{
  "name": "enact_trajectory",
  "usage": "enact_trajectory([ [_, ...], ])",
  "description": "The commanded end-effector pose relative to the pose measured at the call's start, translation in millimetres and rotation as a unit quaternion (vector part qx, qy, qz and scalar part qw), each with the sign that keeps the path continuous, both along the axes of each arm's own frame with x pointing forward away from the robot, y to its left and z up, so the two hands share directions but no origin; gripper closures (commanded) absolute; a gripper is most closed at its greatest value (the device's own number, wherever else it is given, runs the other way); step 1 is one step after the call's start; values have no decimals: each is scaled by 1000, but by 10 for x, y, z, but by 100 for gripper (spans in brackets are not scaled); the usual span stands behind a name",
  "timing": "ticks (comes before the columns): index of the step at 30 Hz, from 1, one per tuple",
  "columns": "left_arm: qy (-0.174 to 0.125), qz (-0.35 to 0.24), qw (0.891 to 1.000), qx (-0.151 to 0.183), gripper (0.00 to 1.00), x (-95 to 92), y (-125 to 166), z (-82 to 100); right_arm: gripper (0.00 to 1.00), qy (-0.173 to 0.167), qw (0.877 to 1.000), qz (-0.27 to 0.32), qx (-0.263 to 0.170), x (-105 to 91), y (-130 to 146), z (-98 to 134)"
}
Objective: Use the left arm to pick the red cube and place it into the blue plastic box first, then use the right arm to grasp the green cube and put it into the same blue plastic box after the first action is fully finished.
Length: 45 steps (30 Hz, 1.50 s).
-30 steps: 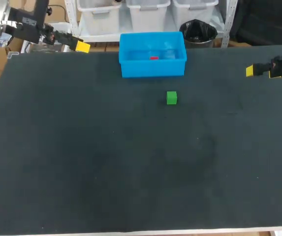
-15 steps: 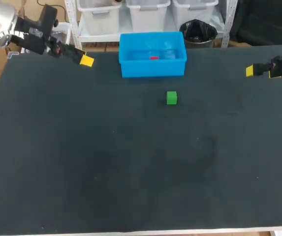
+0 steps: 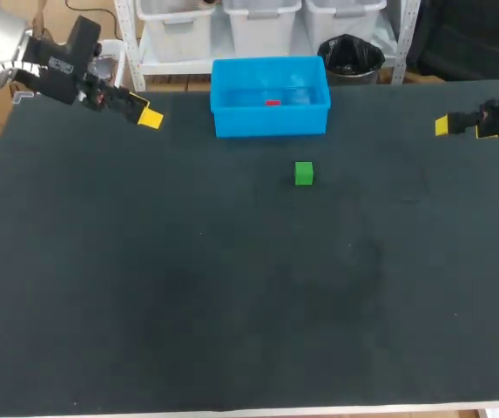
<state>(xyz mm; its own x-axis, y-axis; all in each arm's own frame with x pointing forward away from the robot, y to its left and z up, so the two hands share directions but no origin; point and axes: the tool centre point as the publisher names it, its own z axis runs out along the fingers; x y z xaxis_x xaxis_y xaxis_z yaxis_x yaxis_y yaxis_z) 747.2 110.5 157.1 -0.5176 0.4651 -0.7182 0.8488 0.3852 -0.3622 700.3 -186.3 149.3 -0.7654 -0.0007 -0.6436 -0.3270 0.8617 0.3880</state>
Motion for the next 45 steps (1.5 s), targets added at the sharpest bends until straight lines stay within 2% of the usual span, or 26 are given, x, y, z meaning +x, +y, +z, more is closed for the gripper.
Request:
enact_trajectory([
  [1, -3, 4, 1000, 0, 0, -44, 1, 3, 0, 0, 1000, 0, 0, 0, 1, 2],
  [20, -3, 4, 1000, 0, 0, -44, 1, 3, 0, 0, 1000, 0, 0, 0, 1, 2],
  [32, -3, 4, 1000, 0, 0, -44, 1, 3, 0, 41, 999, 14, -30, 134, 176, -141],
  [45, -3, 4, 1000, 0, 0, -44, 1, 3, 0, 107, 987, 43, -116, 298, 537, -141],
])
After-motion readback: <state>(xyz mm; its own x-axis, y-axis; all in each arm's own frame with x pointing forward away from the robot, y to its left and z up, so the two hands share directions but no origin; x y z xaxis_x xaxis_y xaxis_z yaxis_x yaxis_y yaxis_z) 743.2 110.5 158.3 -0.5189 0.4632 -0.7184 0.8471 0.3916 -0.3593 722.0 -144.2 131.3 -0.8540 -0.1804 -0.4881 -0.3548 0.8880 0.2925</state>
